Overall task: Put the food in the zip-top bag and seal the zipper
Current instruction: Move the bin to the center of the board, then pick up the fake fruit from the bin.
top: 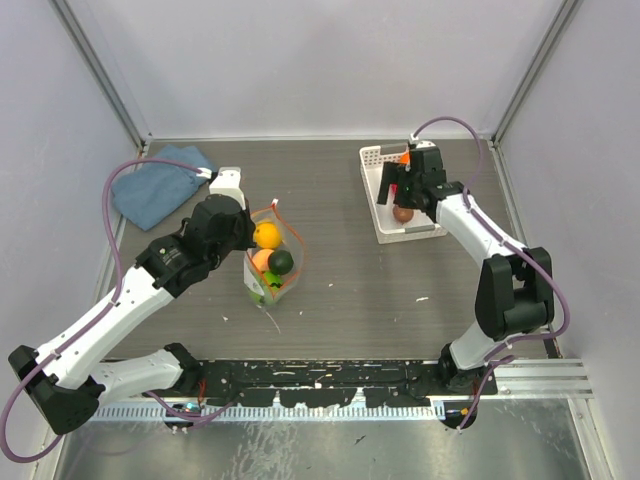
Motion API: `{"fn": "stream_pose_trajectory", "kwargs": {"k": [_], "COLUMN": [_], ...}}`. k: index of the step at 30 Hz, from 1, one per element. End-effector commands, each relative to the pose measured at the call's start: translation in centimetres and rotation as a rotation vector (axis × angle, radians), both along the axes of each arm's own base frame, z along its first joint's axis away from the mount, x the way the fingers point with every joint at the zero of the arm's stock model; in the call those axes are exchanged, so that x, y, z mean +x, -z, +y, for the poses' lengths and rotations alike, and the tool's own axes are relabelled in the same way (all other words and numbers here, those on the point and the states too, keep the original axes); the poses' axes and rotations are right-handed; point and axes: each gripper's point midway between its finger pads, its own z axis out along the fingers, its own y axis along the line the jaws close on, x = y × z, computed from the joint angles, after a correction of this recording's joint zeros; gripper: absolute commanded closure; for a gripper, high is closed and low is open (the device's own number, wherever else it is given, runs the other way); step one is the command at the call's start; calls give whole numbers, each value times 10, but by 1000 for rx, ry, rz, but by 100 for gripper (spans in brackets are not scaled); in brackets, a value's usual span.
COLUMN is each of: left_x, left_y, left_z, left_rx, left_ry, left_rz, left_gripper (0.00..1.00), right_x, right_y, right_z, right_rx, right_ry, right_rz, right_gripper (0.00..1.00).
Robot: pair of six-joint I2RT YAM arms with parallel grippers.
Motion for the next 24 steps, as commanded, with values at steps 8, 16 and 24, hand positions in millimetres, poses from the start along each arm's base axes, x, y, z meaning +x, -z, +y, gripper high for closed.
{"fn": "stream_pose_trajectory", "kwargs": {"k": [8,16,24], "left_x": [3,3,3], "left_y": [-22,-23,-22], "left_z": [-1,0,0], "left_rx": [-43,-42,-37], "left_ry": [0,1,3], "left_rz": [-64,-67,-64], "left_gripper": [100,100,100], "right_x": [70,107,128], "right_y": [-26,-7,16], "right_z": [-32,-26,-39], "right_rx": [-41,-16,-52], "right_ry": [121,123,209], "right_rz": [-180,-198,-197], "right_gripper": [0,0,0]}}
